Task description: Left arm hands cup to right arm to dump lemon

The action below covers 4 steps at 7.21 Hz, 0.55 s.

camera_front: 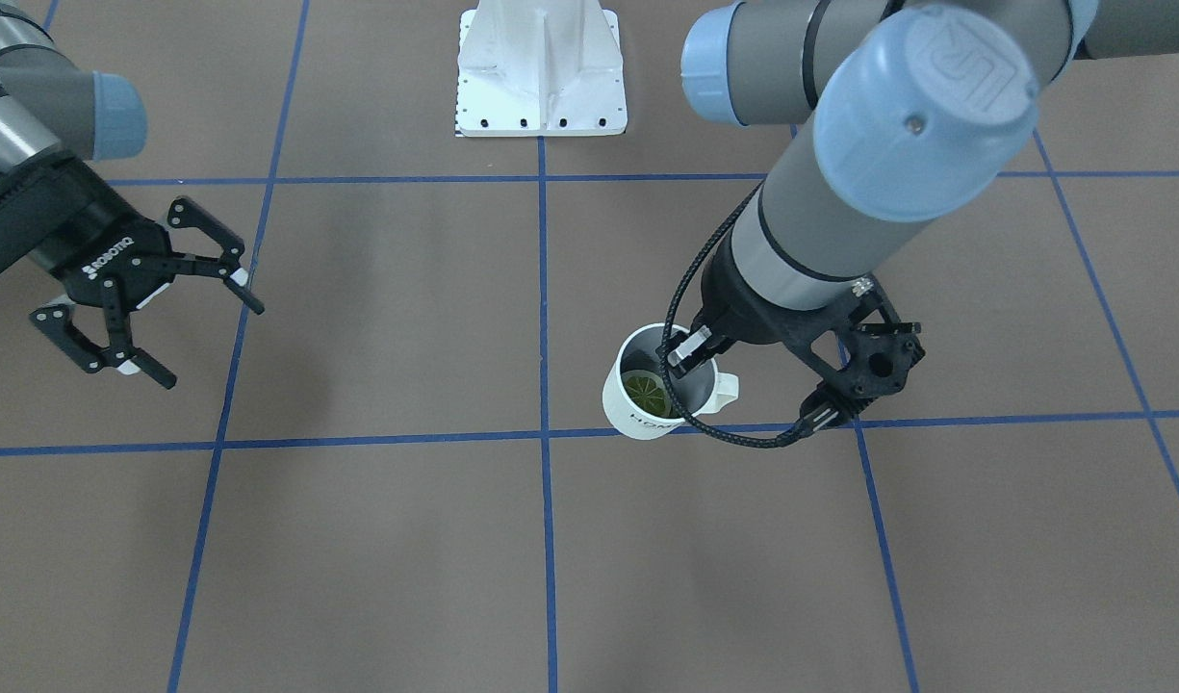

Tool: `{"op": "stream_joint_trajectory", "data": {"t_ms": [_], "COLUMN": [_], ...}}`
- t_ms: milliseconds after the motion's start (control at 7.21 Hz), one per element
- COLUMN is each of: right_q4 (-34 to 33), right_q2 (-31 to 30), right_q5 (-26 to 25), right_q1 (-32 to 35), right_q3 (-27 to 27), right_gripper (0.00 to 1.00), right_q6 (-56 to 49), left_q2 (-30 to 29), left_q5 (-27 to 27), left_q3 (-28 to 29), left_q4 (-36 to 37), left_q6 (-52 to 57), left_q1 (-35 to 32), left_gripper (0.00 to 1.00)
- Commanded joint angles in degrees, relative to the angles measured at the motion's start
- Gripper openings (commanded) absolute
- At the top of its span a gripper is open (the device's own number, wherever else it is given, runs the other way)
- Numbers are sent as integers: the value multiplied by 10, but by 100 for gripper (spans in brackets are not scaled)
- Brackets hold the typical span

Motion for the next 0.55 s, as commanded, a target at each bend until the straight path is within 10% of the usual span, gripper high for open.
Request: {"op": "stream_joint_trajectory", "data": {"t_ms": [0, 416], "right_q4": [78, 81], "right_q2": [-3, -6], "right_q5": [-110, -195], "right_q1": [-98, -166], "right_q3": [1, 21], "right_gripper": [99, 99], "right_q6": [-4, -14], "left_q2": [-40, -47], "left_q5": [-1, -26], "left_q3": [59, 93], "left_q4": [-31, -80], "left_q6": [-5, -3], "left_q1": [6, 15], "left_gripper": [0, 0]}}
